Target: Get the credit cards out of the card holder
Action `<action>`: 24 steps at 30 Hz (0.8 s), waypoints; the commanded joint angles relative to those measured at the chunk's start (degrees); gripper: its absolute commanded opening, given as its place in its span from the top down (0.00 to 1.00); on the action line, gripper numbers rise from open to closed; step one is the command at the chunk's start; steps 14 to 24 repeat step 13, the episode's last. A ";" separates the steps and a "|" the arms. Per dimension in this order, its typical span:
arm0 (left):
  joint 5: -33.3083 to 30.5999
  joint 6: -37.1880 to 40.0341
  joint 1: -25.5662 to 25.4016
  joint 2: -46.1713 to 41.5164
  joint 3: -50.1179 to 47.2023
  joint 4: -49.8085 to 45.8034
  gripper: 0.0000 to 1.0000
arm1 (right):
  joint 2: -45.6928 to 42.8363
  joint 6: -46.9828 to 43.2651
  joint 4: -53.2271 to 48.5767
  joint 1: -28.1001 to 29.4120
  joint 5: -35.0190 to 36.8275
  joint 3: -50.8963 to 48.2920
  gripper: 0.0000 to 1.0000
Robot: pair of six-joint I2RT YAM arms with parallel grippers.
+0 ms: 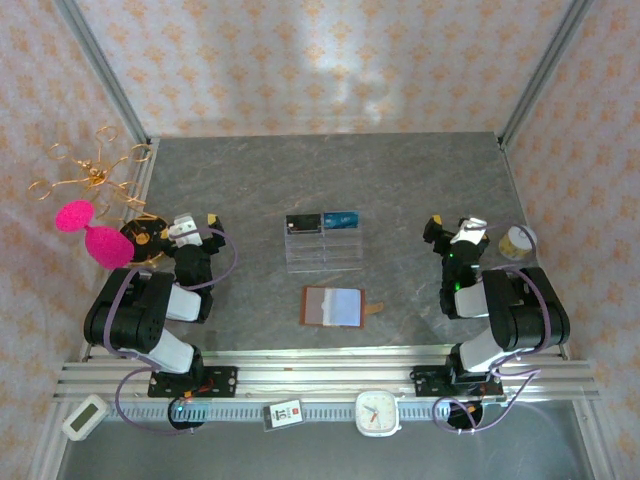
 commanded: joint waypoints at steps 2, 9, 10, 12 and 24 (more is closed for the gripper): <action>-0.52 -1.05 0.33 0.28 0.03 2.41 0.01 | -0.16 -1.00 2.24 -0.15 -0.48 0.43 0.00; -0.19 -0.48 -0.17 0.41 0.25 2.15 0.01 | -0.14 -0.98 2.23 -0.15 -0.46 0.44 0.00; -0.20 -0.44 -0.15 0.37 0.25 2.15 0.00 | -0.14 -0.94 2.22 -0.15 -0.51 0.37 0.00; -0.20 -0.48 -0.17 0.37 0.25 2.15 0.01 | -0.14 -0.96 2.23 -0.11 -0.51 0.44 0.00; -0.20 -0.51 -0.15 0.37 0.25 2.12 0.01 | -0.09 -1.00 2.27 -0.15 -0.49 0.43 0.00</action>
